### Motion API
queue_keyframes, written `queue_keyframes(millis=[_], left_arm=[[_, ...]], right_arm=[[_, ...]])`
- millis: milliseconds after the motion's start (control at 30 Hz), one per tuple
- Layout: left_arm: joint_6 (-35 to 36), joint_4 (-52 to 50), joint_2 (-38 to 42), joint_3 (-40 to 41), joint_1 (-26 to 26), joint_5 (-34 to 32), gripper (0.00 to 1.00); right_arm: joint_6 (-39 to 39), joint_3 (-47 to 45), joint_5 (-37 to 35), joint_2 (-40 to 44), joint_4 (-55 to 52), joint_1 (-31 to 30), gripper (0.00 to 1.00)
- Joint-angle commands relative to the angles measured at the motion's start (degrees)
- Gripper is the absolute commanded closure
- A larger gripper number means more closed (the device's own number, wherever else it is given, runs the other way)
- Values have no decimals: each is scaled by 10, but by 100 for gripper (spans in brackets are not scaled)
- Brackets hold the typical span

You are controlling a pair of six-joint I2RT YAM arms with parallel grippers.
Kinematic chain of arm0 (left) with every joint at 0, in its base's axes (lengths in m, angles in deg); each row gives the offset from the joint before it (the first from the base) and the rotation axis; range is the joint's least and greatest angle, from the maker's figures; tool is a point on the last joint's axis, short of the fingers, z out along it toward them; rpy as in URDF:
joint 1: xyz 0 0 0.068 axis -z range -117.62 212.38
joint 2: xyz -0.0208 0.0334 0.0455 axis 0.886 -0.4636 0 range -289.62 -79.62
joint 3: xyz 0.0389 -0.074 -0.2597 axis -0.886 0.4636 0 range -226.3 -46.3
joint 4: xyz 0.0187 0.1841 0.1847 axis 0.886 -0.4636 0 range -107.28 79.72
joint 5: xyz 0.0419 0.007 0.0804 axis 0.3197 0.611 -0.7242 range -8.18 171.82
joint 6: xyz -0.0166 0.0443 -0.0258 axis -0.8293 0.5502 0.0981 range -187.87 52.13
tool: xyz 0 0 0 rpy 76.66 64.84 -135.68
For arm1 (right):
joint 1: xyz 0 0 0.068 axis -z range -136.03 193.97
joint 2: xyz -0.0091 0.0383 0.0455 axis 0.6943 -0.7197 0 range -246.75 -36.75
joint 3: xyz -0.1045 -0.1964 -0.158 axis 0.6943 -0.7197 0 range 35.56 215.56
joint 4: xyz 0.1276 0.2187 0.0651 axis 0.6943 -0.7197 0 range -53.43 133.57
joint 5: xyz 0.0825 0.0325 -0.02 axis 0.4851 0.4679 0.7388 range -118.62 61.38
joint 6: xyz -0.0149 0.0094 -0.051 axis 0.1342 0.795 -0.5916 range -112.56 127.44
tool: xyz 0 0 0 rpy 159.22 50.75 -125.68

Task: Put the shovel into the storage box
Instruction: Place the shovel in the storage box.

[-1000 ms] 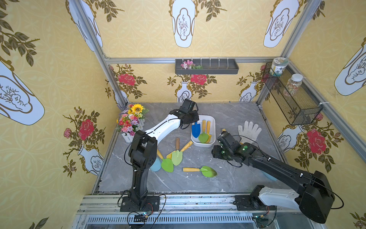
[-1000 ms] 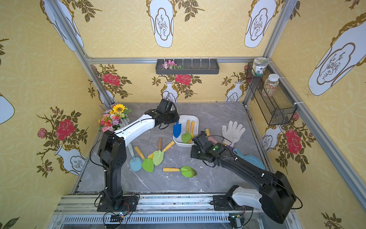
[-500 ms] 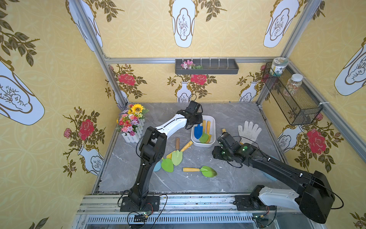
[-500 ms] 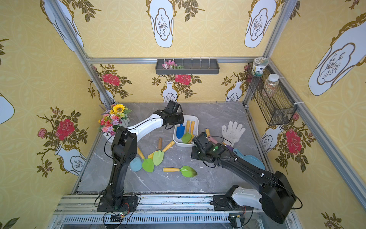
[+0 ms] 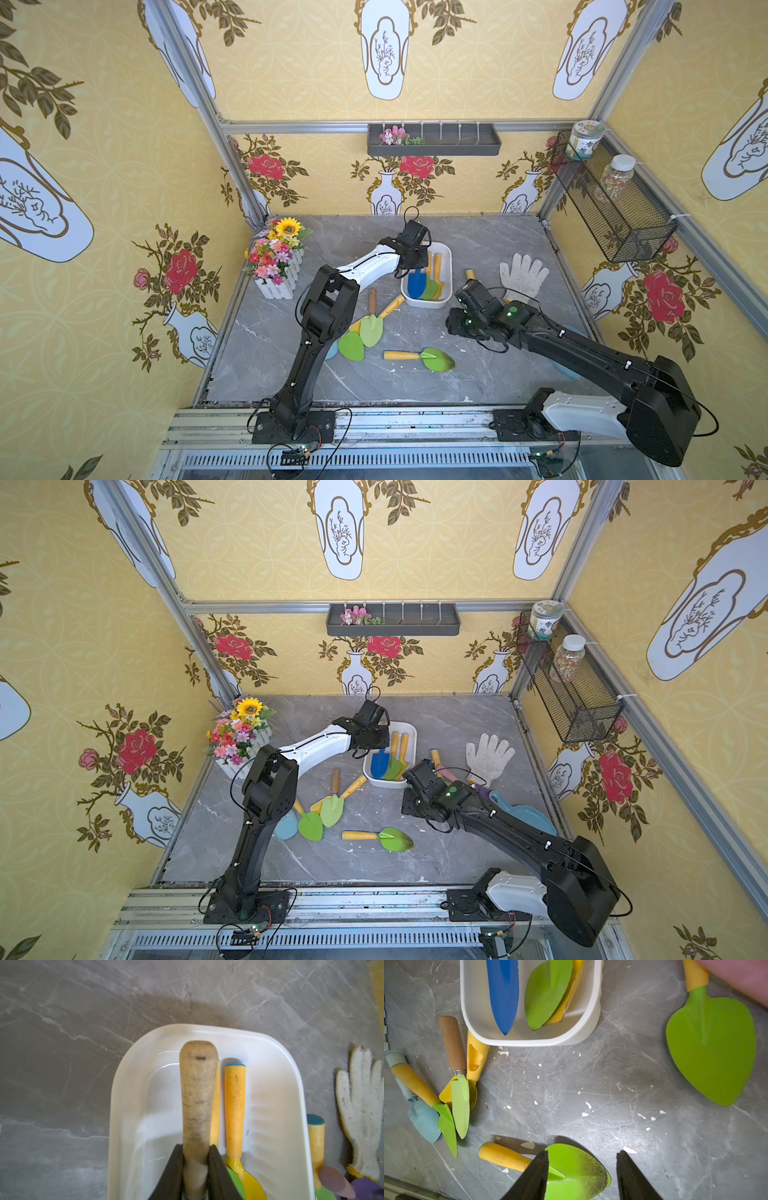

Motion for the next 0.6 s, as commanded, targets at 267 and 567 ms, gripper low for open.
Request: queue_keyframes(millis=[267, 567], left_arm=[[9, -3, -22, 7, 4, -19, 77], [8, -8, -8, 7, 6, -22, 62]], right_arm=[[6, -3, -3, -7, 15, 0, 44], [6, 1, -1, -14, 17, 0, 43]])
